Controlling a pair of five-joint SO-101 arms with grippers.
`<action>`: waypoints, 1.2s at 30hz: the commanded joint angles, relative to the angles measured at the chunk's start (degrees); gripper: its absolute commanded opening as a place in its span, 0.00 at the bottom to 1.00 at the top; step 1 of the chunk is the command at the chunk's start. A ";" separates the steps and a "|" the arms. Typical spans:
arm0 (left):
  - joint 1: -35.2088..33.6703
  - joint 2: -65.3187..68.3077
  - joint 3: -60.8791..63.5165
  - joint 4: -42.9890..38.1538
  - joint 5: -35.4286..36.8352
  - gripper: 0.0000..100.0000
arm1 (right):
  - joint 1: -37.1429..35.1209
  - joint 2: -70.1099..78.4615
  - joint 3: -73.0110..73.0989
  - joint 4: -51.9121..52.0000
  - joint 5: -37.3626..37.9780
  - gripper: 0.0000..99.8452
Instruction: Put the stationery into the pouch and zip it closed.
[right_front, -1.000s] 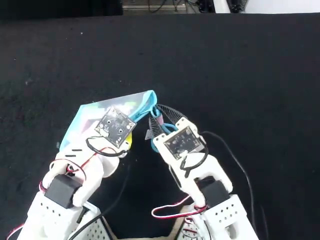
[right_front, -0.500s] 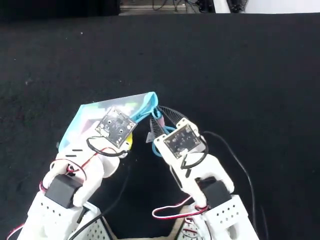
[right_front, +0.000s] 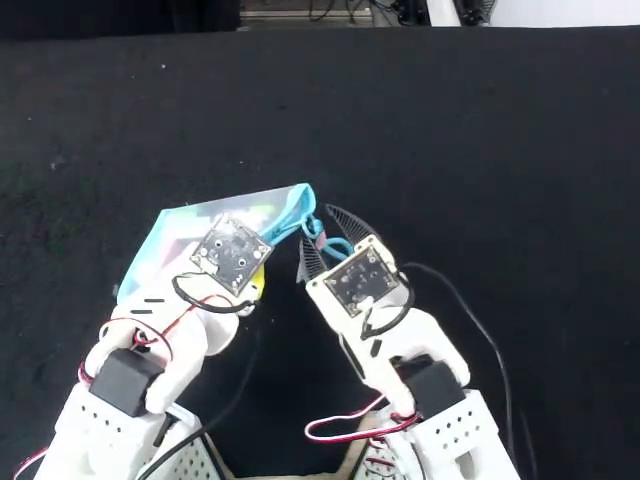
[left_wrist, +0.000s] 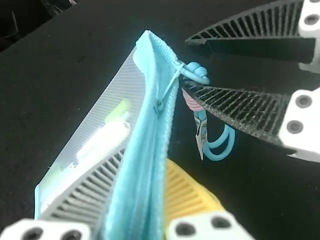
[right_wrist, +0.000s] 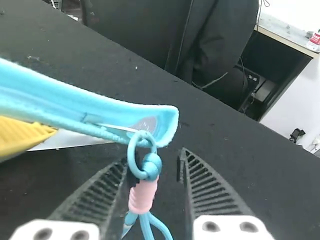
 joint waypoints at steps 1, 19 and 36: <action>-1.63 0.88 -1.54 0.88 0.62 0.03 | -0.62 -0.04 -3.82 0.18 -0.53 0.13; -1.63 0.88 -1.54 0.88 0.79 0.03 | -0.88 -9.10 0.04 0.97 -0.18 0.12; -1.63 0.88 -1.45 0.88 0.88 0.03 | -0.53 -9.10 -0.13 0.88 2.11 0.01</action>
